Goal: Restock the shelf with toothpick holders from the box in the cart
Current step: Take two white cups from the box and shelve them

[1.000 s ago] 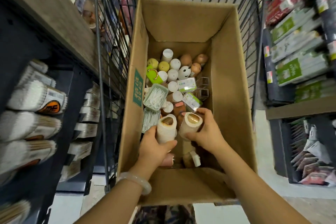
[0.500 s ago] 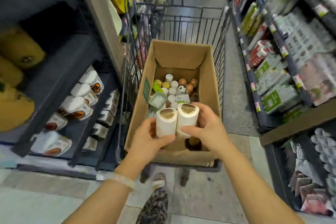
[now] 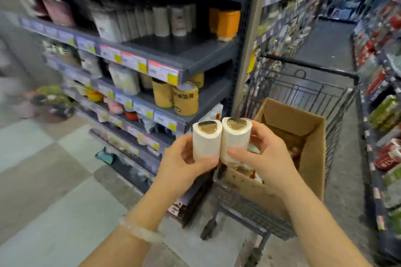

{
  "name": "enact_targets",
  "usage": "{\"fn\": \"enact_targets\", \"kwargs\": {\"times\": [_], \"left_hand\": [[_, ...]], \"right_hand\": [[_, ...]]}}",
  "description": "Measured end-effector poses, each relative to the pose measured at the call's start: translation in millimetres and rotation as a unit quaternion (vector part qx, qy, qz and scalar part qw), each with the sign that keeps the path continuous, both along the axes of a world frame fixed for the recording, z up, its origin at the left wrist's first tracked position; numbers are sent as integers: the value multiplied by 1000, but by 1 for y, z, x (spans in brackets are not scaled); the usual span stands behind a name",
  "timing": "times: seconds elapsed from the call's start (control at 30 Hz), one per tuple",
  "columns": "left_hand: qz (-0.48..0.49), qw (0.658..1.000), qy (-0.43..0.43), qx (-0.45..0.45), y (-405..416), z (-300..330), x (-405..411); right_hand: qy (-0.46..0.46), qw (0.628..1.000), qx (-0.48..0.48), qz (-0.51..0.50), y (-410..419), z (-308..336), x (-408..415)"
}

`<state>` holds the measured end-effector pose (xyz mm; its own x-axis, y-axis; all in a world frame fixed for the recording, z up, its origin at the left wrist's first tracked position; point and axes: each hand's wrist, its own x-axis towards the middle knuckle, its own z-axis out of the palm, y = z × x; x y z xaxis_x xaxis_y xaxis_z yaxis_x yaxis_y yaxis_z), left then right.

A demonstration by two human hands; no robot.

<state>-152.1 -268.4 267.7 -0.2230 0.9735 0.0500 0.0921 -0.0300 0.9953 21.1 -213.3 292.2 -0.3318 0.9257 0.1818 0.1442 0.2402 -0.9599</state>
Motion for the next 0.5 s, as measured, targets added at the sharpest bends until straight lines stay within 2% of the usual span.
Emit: {"fn": "enact_targets", "kwargs": {"times": [0.33, 0.5], "left_hand": [[146, 986, 20, 82, -79, 76, -194], [162, 979, 61, 107, -102, 116, -297]], "right_hand": [[49, 990, 68, 116, -37, 71, -211], [84, 984, 84, 132, -52, 103, -322]]}}
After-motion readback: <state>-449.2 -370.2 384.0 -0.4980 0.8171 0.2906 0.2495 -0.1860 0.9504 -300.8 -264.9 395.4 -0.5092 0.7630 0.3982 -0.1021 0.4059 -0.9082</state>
